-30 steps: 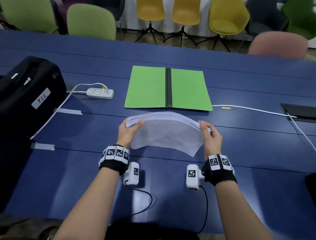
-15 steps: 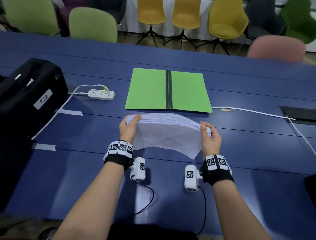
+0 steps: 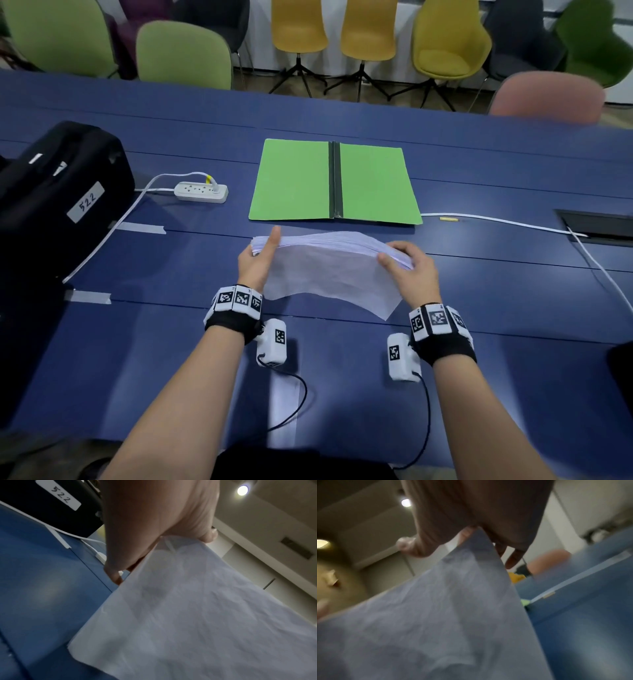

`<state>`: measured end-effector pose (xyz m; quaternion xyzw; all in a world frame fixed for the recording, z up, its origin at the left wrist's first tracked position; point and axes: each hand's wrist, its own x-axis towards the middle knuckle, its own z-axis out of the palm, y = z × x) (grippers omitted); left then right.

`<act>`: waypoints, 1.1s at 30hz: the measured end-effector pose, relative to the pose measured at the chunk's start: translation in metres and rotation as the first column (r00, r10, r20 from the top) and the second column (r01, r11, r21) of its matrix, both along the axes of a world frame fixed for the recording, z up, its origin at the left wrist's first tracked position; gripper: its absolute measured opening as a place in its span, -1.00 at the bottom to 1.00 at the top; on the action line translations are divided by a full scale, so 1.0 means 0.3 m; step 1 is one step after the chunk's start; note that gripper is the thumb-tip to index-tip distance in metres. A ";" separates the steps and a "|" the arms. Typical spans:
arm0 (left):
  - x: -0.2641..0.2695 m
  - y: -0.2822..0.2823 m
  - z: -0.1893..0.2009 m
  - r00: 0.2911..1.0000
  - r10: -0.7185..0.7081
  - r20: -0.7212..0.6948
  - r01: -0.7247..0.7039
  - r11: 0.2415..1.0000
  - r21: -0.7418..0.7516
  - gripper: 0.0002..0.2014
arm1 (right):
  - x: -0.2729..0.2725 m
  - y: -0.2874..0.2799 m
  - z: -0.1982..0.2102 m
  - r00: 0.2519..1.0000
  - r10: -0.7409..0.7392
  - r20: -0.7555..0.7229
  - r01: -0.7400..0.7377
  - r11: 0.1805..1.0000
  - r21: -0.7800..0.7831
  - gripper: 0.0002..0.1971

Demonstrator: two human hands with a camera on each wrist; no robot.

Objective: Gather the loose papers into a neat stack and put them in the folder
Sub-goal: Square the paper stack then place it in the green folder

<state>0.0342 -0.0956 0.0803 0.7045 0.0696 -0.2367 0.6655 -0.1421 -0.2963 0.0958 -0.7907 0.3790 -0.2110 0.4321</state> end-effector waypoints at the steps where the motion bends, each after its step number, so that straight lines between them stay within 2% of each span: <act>1: -0.003 0.000 0.004 1.000 -0.007 0.012 0.007 1.000 0.002 -0.57 | -0.003 0.007 0.009 0.984 0.046 -0.171 -0.069 0.989 -0.129 -0.62; 3: -0.005 -0.002 0.012 1.000 -0.005 0.029 0.004 1.000 0.012 -0.56 | 0.002 0.023 0.034 0.894 0.009 -0.448 -0.191 0.912 -0.363 -0.51; 5: -0.004 -0.003 0.026 0.998 0.007 0.062 -0.011 0.998 0.060 -0.52 | 0.017 0.038 0.070 0.810 -0.038 -0.585 -0.257 0.873 -0.414 -0.59; 7: -0.006 -0.008 0.037 0.996 0.012 0.091 -0.021 0.995 0.102 -0.48 | 0.044 0.045 0.089 0.723 -0.039 -0.690 -0.335 0.853 -0.399 -0.62; 9: -0.015 -0.013 0.041 0.994 0.002 0.106 -0.016 0.991 0.129 -0.48 | 0.077 0.065 0.092 0.661 -0.003 -0.750 -0.437 0.811 -0.388 -0.59; 11: -0.028 -0.017 0.045 0.991 -0.010 0.131 -0.010 0.989 0.151 -0.49 | 0.114 0.098 0.077 0.632 0.095 -0.769 -0.536 0.770 -0.345 -0.65; 13: -0.044 -0.016 0.044 0.983 -0.056 0.175 0.022 0.981 0.192 -0.48 | 0.131 0.125 0.058 0.616 0.186 -0.765 -0.598 0.743 -0.301 -0.75; 15: -0.060 -0.014 0.054 0.968 -0.081 0.236 0.033 0.979 0.200 -0.49 | 0.130 0.130 0.055 0.629 0.208 -0.749 -0.592 0.752 -0.289 -0.71; 18: -0.065 -0.006 0.086 0.927 -0.084 0.365 0.044 0.992 0.115 -0.49 | 0.100 0.111 0.093 0.711 0.217 -0.669 -0.510 0.814 -0.279 -0.65; 20: -0.049 0.020 0.105 0.871 -0.172 0.460 0.152 0.985 0.082 -0.49 | 0.072 0.085 0.124 0.756 0.206 -0.621 -0.462 0.840 -0.283 -0.67; 22: -0.019 0.059 0.107 0.843 -0.318 0.435 0.293 0.948 0.125 -0.58 | 0.042 0.037 0.147 0.805 0.206 -0.556 -0.379 0.900 -0.215 -0.70; 24: 0.012 0.102 0.092 0.859 -0.399 0.321 0.380 0.917 0.125 -0.88 | 0.013 -0.021 0.153 0.883 0.210 -0.420 -0.274 0.957 -0.098 -0.67; 26: 0.032 0.129 0.076 0.907 -0.310 0.287 0.305 0.950 0.061 -0.91 | -0.010 -0.055 0.163 0.962 0.175 -0.208 -0.173 0.985 0.026 -0.68; 27: 0.036 0.129 0.084 0.931 -0.230 0.282 0.249 0.968 -0.035 -0.92 | -0.016 -0.058 0.173 0.984 0.153 -0.092 -0.145 0.985 0.089 -0.69; 29: 0.035 0.093 0.128 0.954 -0.159 0.253 0.223 0.942 -0.250 -0.95 | -0.015 -0.044 0.198 0.984 0.125 0.126 -0.148 0.968 0.204 -0.78; 31: 0.037 0.037 0.200 0.950 -0.202 0.239 0.276 0.901 -0.336 -0.57 | -0.004 -0.022 0.228 0.967 0.100 0.234 -0.161 0.952 0.259 -0.84; 32: 0.029 0.009 0.246 0.941 -0.240 0.238 0.315 0.880 -0.356 -0.44 | 0.001 -0.017 0.239 0.958 0.098 0.270 -0.174 0.946 0.273 -0.85; 33: 0.029 -0.010 0.279 0.928 -0.286 0.239 0.359 0.856 -0.372 -0.39 | 0.004 -0.011 0.250 0.950 0.099 0.297 -0.187 0.940 0.286 -0.86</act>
